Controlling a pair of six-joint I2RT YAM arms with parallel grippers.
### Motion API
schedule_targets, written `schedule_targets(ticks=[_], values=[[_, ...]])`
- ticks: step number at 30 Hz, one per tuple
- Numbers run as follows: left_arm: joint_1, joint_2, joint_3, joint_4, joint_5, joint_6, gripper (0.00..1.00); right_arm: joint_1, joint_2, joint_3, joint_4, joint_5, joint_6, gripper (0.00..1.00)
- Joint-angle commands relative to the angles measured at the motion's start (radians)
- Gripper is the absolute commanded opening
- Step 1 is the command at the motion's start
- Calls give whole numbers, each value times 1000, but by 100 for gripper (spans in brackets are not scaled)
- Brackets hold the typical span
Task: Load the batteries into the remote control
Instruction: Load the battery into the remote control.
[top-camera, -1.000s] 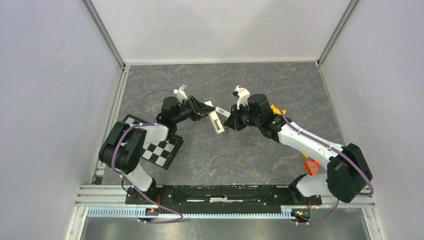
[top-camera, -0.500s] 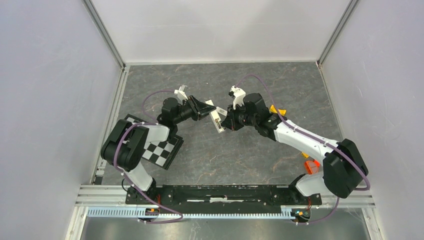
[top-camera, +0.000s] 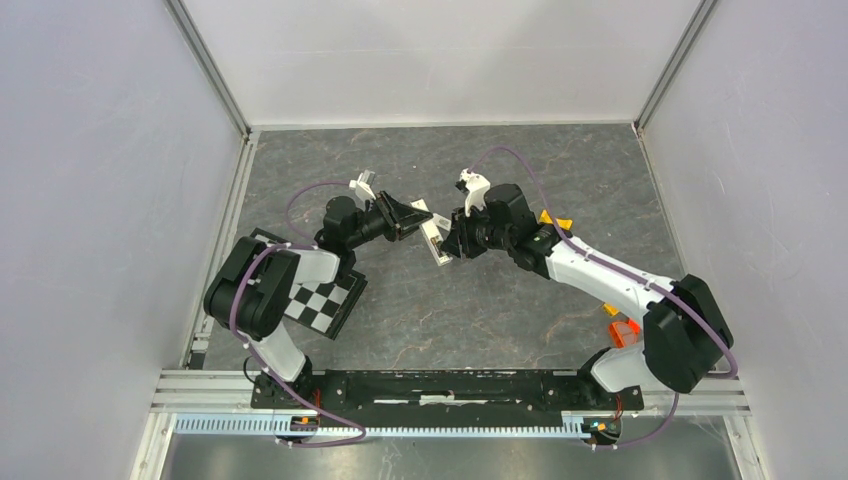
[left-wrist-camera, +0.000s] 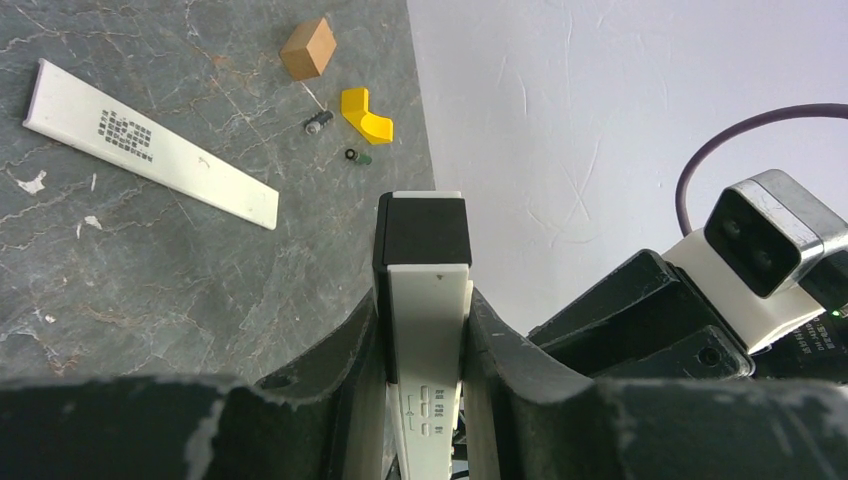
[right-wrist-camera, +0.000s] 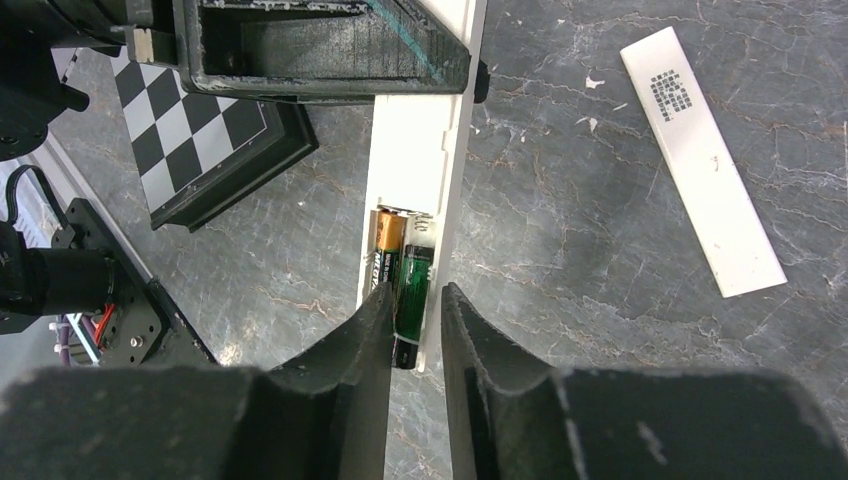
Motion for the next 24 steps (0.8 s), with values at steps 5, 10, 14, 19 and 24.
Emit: schedule_targets(ticks=[5,10,14,19,24], values=[[-6,-2,-1,85,17,-48,19,7,-6,49,10,-3,8,33],[-5,-2,-5,109,16,-82,19,7,-46,20,73,-2,62,54],[-5,1,-17,162,15,-153,19,-2,-89,-40,175,-8,131,67],[-4,-11,-75,339,-51,-328,19,-19,-171,-154,371,-31,285,84],[-5,-31,-95,422,-110,-473,19,-27,-247,-278,633,-10,543,94]])
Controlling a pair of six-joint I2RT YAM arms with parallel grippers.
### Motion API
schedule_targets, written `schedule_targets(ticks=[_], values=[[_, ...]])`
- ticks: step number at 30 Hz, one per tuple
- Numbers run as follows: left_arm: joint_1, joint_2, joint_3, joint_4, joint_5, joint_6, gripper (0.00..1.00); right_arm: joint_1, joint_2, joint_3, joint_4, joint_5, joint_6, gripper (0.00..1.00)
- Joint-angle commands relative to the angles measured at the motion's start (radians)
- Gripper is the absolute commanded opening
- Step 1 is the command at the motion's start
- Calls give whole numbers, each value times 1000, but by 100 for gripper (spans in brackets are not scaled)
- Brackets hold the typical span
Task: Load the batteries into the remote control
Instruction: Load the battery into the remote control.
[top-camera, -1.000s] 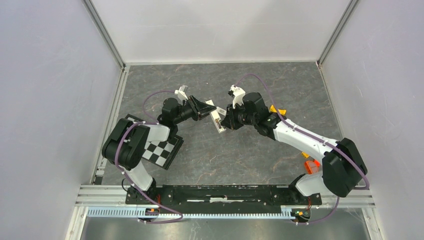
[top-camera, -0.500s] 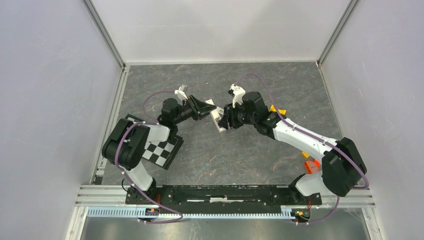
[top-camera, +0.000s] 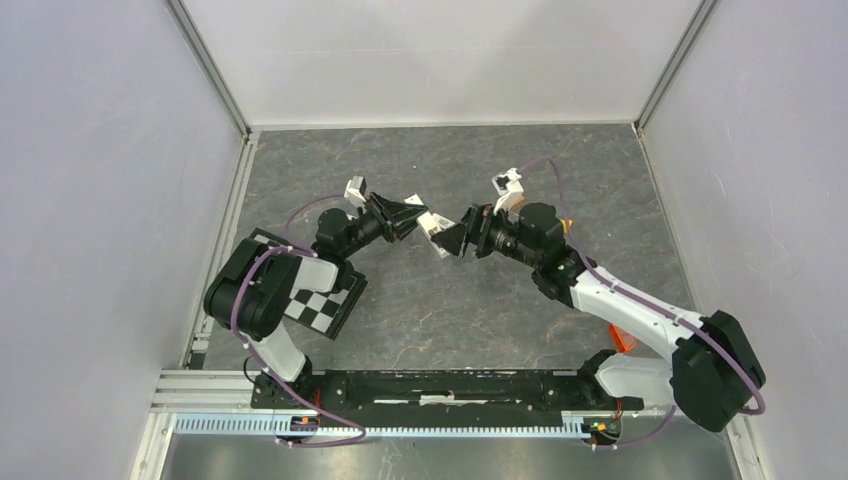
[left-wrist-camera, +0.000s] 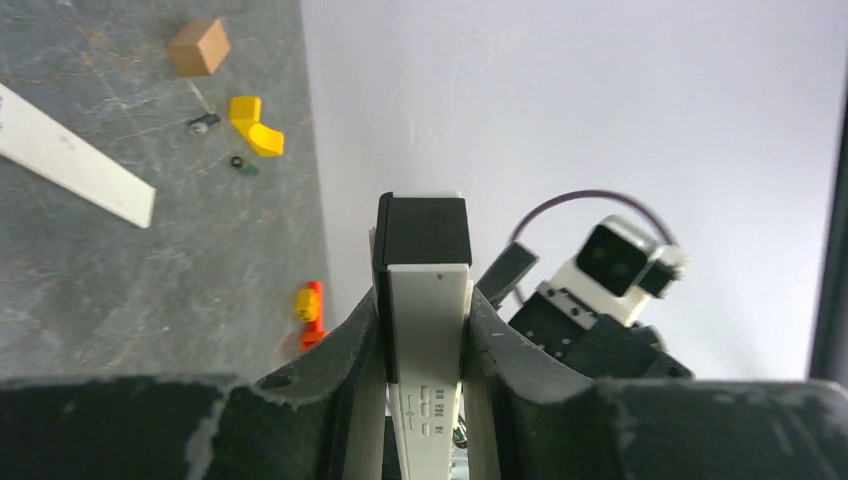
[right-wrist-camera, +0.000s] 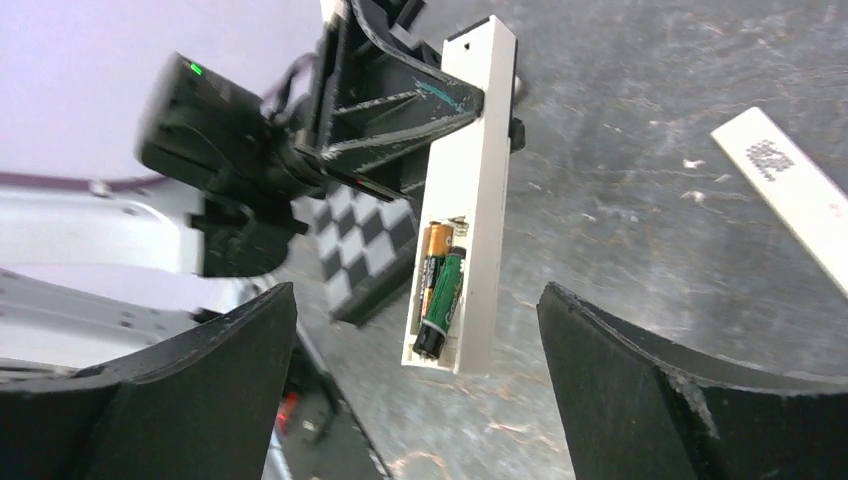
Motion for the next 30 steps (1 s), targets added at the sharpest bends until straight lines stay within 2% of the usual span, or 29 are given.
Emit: schedule_targets(ticks=[1,7,11,16,24,30], values=[[-6,-35,-17,180,-79,-206,18,-7,-59,-91,330,9,273,94],[-6,-68,-43,210,-140,-351,18,-7,-40,-156,530,-6,418,95],[-11,-76,-44,223,-159,-393,18,-7,-36,-166,580,9,449,94],[-26,-79,-39,230,-170,-411,18,-7,-21,-161,603,25,484,83],[-39,-75,-27,237,-169,-397,18,-7,21,-144,569,23,505,60],[-50,-61,-13,254,-161,-392,18,-7,33,-155,610,42,520,55]])
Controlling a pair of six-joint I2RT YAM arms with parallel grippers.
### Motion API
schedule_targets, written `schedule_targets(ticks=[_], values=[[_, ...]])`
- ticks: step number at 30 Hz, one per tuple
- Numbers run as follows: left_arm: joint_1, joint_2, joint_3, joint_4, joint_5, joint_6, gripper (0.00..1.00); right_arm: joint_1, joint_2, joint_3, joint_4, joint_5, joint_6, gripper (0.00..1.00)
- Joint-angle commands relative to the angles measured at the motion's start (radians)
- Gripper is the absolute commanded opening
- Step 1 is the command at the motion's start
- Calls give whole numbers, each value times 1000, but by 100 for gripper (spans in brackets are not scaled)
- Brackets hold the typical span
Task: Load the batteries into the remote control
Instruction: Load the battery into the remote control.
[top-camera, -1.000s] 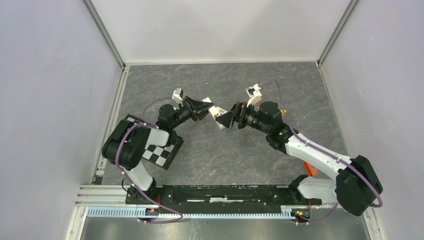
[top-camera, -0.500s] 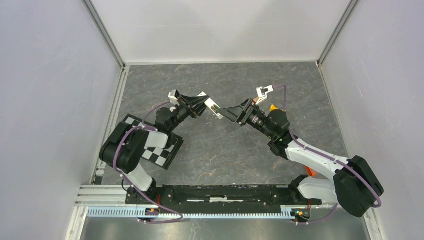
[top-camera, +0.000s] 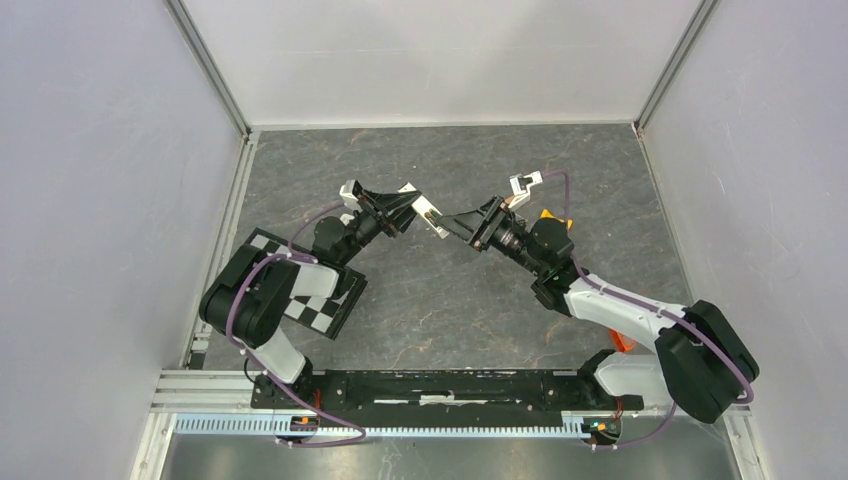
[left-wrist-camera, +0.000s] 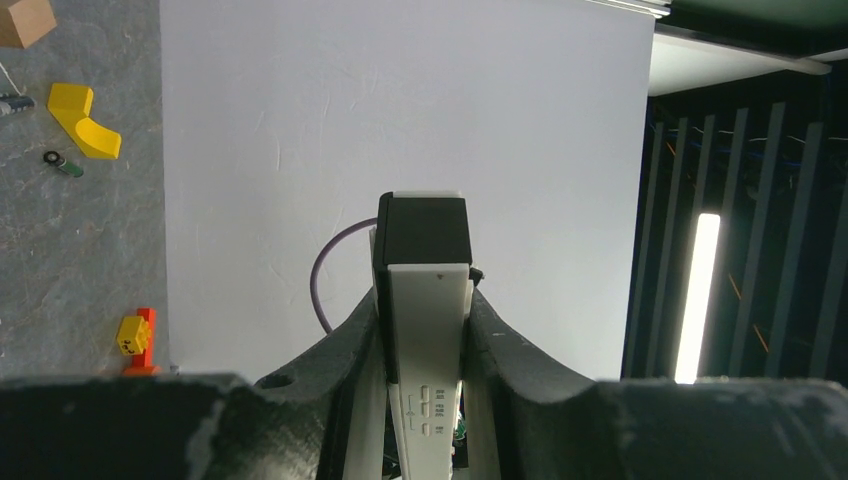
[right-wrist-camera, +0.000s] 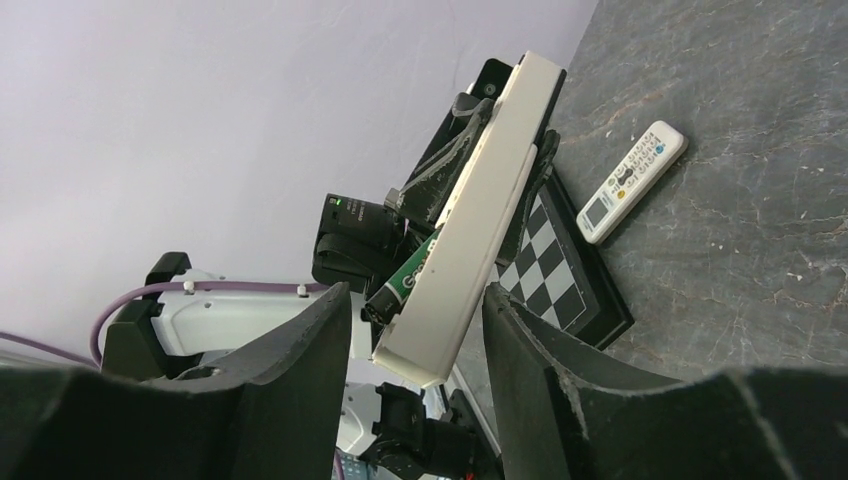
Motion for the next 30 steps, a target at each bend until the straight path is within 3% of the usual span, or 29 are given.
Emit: schedule_targets(ticks=[1,9,20,30], values=[[-12,-14,32,82,2,-20,19,-1,9,9,71,27,21,56],[-18,-8,38,87,3,-12,18,1,21,-16,128,28,58,60],[-39,-12,63,98,31,7,18,0,62,15,45,17,59,36],[-38,-37,122,72,77,109,17,-3,68,71,-186,20,7,26]])
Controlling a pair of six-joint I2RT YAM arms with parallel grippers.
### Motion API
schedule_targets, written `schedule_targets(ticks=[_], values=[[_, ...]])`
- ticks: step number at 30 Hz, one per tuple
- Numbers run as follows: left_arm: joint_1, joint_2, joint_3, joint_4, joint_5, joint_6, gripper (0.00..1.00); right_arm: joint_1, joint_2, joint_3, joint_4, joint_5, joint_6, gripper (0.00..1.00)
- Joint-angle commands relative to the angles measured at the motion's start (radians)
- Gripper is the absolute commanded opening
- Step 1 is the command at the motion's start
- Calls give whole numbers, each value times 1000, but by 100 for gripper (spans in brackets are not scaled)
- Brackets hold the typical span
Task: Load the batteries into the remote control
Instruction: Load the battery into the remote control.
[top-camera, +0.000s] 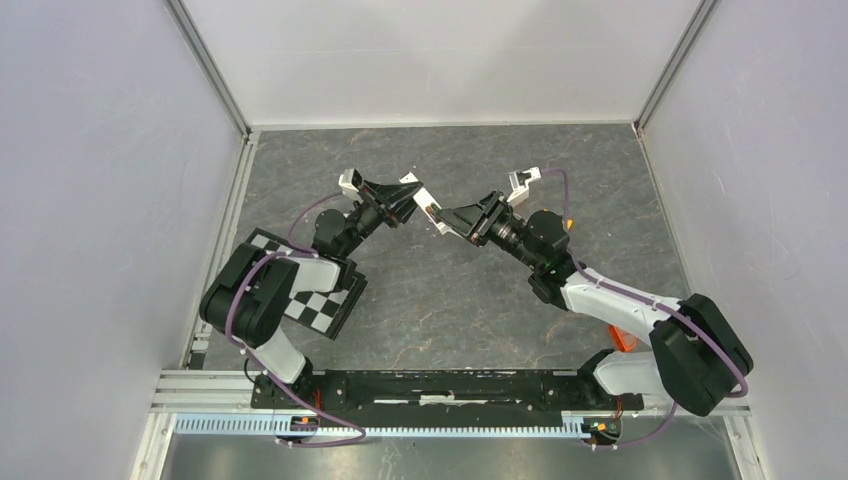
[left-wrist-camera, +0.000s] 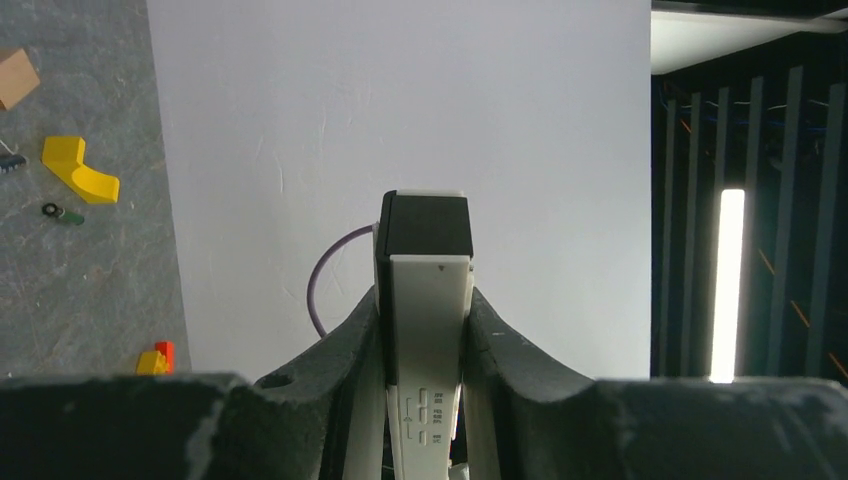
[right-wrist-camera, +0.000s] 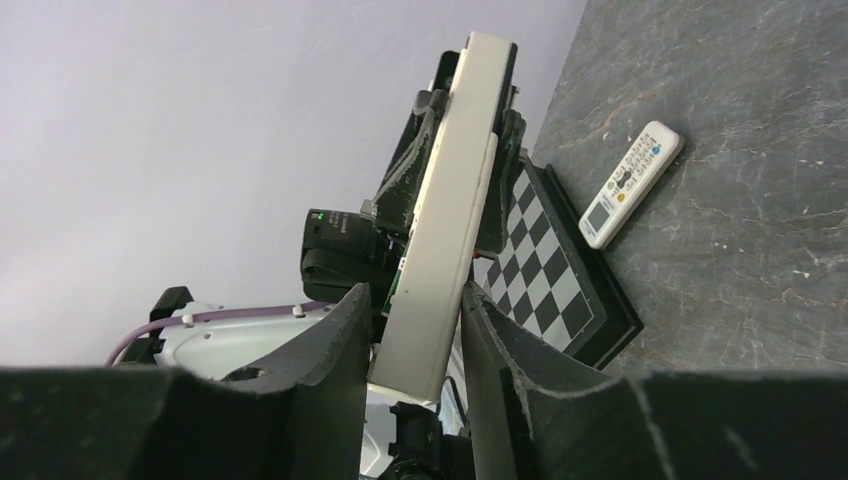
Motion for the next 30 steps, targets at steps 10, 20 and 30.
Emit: schedule_targets(ticks=[10,20,30], values=[[-29,-107,108,-27,144,182,17,-5,6,51,-341,58,-134,23],[-11,-179,107,-246,190,456,17,-80,-44,-49,41,-201,-225,85],[-10,-244,120,-389,205,631,17,-88,-56,-59,150,-355,-316,93]])
